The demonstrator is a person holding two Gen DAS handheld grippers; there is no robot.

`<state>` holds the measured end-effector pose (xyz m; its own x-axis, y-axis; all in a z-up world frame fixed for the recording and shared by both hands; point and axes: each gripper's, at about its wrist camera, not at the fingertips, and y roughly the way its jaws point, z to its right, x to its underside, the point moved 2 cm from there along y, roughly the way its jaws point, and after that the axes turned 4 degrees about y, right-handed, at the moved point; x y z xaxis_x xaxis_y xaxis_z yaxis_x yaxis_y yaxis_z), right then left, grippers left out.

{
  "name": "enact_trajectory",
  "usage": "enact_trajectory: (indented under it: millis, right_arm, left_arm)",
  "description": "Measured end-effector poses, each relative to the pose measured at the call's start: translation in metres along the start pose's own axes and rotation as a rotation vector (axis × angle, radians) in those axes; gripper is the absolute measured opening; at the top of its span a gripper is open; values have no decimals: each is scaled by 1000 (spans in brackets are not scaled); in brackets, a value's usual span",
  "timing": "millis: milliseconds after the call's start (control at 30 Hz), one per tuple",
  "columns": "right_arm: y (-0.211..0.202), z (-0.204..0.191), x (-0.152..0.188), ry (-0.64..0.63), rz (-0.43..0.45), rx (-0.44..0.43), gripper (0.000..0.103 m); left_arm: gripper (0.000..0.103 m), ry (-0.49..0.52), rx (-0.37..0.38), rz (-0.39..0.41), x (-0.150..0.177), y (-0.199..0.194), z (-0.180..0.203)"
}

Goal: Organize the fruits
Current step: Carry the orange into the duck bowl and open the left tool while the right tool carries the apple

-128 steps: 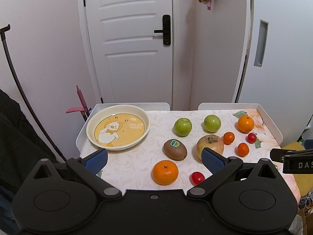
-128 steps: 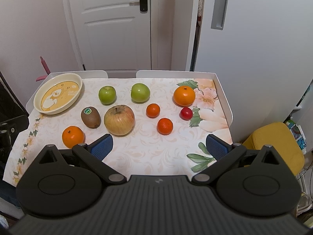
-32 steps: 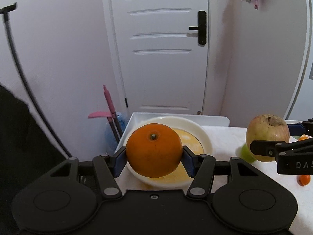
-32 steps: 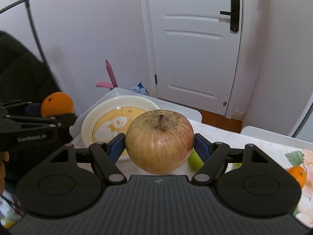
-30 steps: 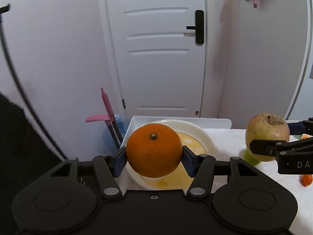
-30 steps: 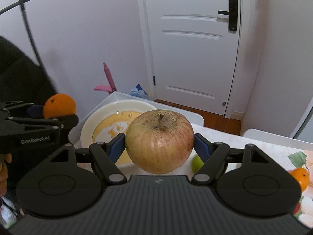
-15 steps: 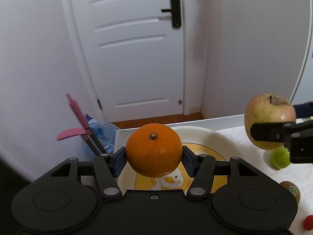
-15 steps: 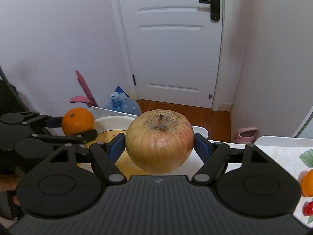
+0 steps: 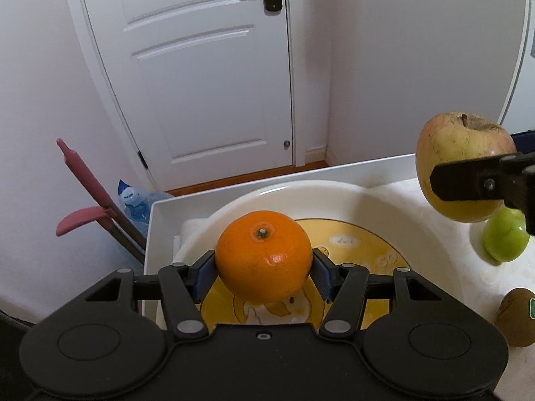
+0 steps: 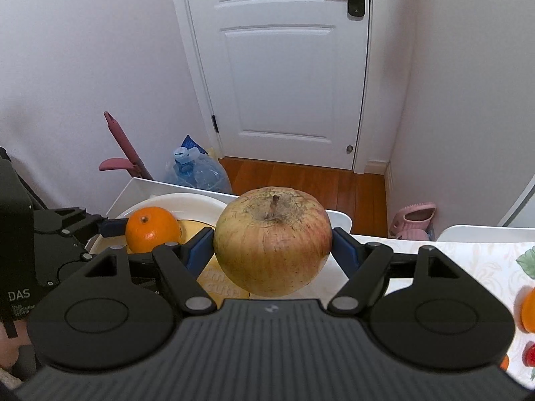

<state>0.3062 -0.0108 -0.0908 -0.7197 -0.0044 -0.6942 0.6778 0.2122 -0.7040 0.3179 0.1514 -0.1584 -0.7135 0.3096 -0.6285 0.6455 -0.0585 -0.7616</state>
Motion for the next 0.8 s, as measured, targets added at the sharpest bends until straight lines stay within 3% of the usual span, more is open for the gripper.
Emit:
enact_trajectory:
  millis: [33,67,133,800]
  right_arm:
    - [0,0,0,-1,-1,-1,90]
    - [0,-1,0,-3,-1,-2,90]
    - [0,-1,-1,-10,-2,-4,90]
    - [25,-36,8,-135,-60,-106,90]
  left_arm:
    - [70,-2,-1,5,0,-1,0]
    - [87,-3,-10,23,-1,-5,-2]
    - [98,-17,-24,60,-3,-16,-3]
    - [103,-38,-94,-27,24,-56,-10]
